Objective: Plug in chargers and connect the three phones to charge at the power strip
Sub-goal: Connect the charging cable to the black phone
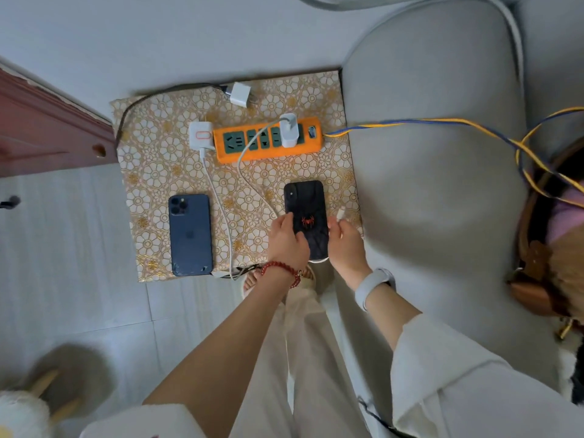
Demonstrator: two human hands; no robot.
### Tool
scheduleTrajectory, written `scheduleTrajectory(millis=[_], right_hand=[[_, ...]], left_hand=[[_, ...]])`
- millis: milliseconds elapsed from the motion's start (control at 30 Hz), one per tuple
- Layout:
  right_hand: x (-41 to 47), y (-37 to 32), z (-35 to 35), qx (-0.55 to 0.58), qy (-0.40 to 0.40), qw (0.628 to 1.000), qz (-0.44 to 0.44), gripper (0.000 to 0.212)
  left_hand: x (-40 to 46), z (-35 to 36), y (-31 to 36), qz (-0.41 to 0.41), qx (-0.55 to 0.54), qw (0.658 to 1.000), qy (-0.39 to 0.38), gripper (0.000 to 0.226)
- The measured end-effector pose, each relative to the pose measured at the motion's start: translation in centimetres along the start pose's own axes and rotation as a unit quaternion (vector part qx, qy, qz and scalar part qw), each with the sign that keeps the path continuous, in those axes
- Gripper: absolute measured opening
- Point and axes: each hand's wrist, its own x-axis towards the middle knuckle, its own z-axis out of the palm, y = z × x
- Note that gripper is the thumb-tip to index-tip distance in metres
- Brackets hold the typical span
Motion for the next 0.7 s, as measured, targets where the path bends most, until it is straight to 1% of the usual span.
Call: scheduleTrajectory(millis=[133,267,367,433,467,567,633,700], right_hand=[[0.4,0.3,0.1,0.053,0.007,0.998,0.03,0.034],[0.7,0.1,-0.4,0.094,-0.026,0.993,0.069,0.034],[0.8,0.2,-1.4,0.118,-0.034,0.988,0.094,0.033],[0.6,0.4,-1.9,0.121,-0.039,0.986,0.108,0.031],[0.4,0.5,-2.1,0.119,-0.042,0.986,0.11,0.031],[-0.5,0.6,-2.5,0.136,-0.057,0.983,0.11,0.03],[-1.4,0.5,-3.0,0.128,-0.036,0.988,0.079,0.029],[-2.6,0.1,-3.8,0.054,-0.017,0.998,0.02,0.029]], left_hand=[[0.1,1.2,0.6,-0.073,-0.074,0.993,0.048,0.053],[0.8,1.3,0.8,-0.116,-0.097,0.987,0.05,0.052],[1.1,0.8,0.4,-0.12,-0.142,0.982,0.023,0.042],[0.6,0.8,0.7,-0.097,-0.175,0.98,0.012,0.029],[0.4,0.9,1.0,-0.086,-0.181,0.98,0.01,0.026],[0.2,0.6,1.3,-0.089,-0.184,0.979,0.008,0.027],[0.4,-0.2,1.2,-0.124,-0.244,0.962,0.005,0.021],[0.3,-1.1,1.0,-0.166,-0.337,0.927,0.01,0.016]])
